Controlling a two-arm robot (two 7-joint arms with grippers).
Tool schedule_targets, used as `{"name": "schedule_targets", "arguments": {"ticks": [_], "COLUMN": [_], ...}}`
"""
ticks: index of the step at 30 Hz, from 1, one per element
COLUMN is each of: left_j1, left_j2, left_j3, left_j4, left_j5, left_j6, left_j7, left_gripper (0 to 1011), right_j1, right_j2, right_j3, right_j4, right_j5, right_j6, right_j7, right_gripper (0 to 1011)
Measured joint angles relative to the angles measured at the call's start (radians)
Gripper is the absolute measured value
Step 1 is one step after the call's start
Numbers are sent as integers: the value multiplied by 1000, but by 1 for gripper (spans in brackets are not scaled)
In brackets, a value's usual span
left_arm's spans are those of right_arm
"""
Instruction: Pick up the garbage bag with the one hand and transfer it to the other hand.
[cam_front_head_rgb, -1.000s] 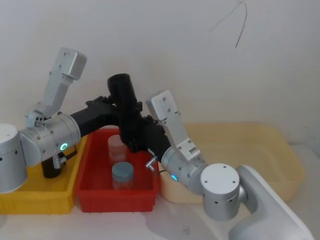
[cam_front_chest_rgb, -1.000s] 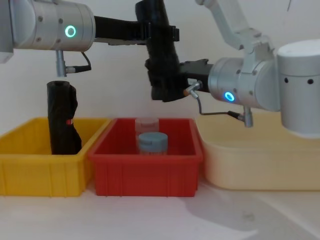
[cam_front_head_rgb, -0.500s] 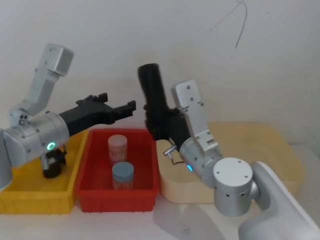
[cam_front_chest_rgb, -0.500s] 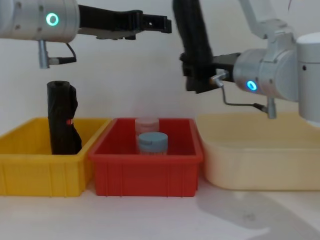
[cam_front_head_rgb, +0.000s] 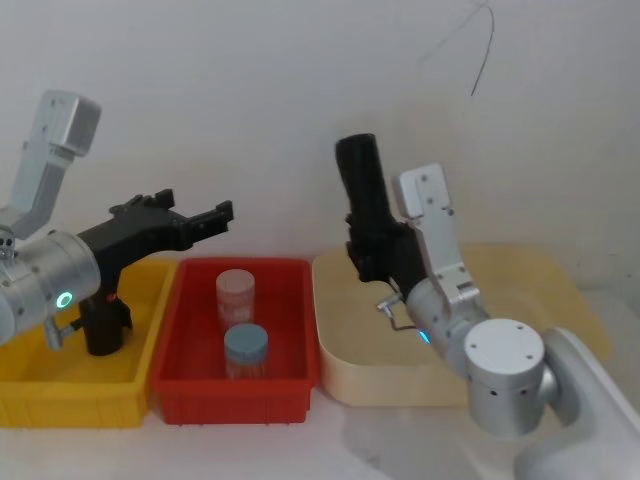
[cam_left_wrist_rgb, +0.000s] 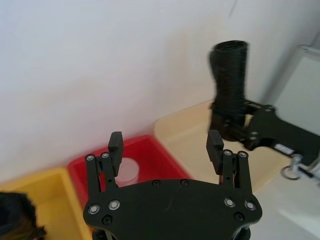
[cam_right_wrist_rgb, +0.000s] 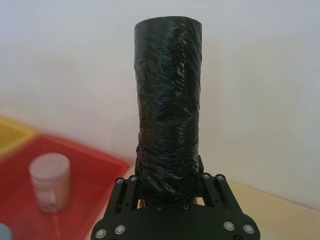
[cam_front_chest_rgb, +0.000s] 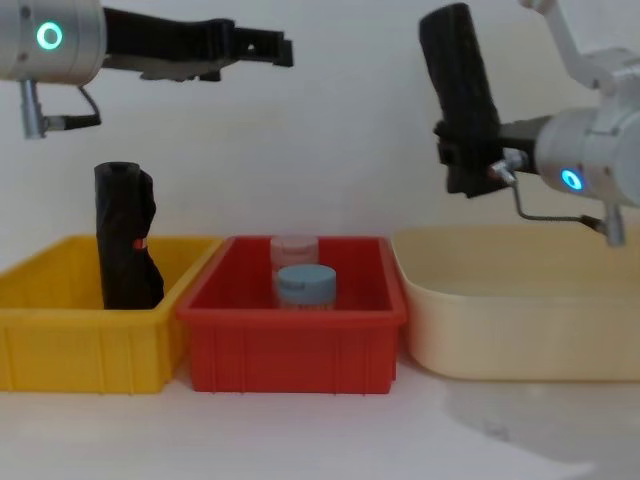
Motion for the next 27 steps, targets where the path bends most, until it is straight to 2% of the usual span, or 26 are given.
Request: {"name": "schedule_targets", "arguments": {"ticks": [5,8,19,24,27], "left_j1": [12,18,23,25,25], "left_j2": [3,2,-1,-1,-1], "left_j3": [-6,-7,-8,-8,-8], "left_j4": [13,38,86,100,105], "left_j5": [13,31,62,71,74], "left_j6": [-11,-26,-52,-59,-62], "left_j7": [35,63,105,117,122], "left_gripper": [1001,1001,1001,1001,1001], "right_j1": [-21,-41,-89,-106,-117], "right_j2": [29,50,76,80,83], "right_j3": [8,16,58,79,90], "right_j4": [-17,-30,-49,-63,-77], "right_j5": [-14,-22,-29,-23,-15], "right_j6": [12,17,1,-22,-39], "right_j7": [1,4,-15,-20,-20], "right_gripper": [522,555,913,1000,1000]}}
